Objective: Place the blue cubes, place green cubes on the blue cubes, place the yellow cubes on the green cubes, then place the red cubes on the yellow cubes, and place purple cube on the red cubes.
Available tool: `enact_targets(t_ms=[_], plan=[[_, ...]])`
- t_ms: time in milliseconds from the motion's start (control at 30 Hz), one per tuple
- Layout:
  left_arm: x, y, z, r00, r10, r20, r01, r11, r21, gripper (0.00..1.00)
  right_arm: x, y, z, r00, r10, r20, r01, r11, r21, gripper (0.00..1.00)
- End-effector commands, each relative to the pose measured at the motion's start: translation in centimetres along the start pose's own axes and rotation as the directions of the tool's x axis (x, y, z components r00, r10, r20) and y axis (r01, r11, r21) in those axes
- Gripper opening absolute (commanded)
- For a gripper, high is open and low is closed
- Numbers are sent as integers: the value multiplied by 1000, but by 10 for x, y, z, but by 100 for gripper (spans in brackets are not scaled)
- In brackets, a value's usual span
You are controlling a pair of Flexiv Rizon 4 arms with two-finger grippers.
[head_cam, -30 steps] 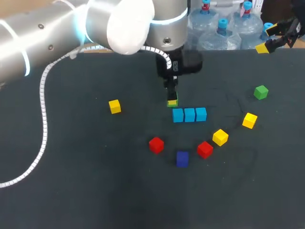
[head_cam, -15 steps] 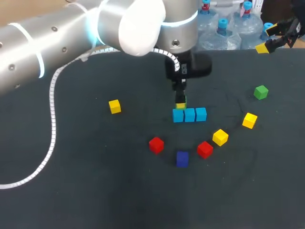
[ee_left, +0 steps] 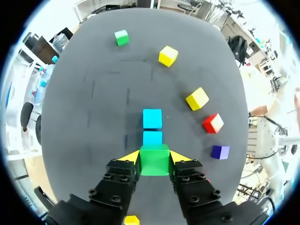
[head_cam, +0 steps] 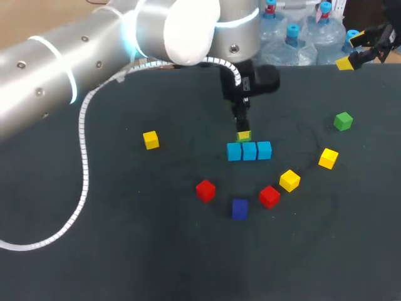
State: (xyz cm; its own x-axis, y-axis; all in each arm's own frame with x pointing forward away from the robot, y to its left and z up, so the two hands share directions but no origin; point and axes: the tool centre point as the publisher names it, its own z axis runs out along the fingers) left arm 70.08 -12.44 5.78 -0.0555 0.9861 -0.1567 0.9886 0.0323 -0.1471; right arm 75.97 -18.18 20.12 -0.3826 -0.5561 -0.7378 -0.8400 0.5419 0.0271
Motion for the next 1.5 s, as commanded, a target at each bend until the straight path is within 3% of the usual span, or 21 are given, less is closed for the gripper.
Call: enact_targets(t_ms=[33, 667, 800, 967, 1100, 1267, 1500], plan=[[12, 3, -4, 1000, -3, 28, 2, 999, 45, 0, 0, 0, 0, 1000, 0, 1, 0, 1000, 1, 100], [12, 3, -4, 1000, -3, 28, 2, 999, 45, 0, 0, 0, 0, 1000, 0, 1, 0, 1000, 1, 100], [22, -6, 1, 994, -100, -50, 102, 993, 56, 0, 0, 0, 0, 1000, 0, 1, 0, 1000, 1, 100], [23, -19, -10, 973, -168, -161, 165, 986, -29, 0, 0, 0, 0, 1000, 0, 1, 0, 1000, 1, 100], [22, -23, -21, 955, -222, -197, 211, 975, -72, 0, 0, 0, 0, 1000, 0, 1, 0, 1000, 1, 100], [13, -30, -16, 964, -196, -178, 179, 978, -103, 0, 0, 0, 0, 1000, 0, 1, 0, 1000, 1, 100], [24, -33, 0, 981, -160, -113, 150, 985, -88, 0, 0, 0, 0, 1000, 0, 1, 0, 1000, 1, 100]])
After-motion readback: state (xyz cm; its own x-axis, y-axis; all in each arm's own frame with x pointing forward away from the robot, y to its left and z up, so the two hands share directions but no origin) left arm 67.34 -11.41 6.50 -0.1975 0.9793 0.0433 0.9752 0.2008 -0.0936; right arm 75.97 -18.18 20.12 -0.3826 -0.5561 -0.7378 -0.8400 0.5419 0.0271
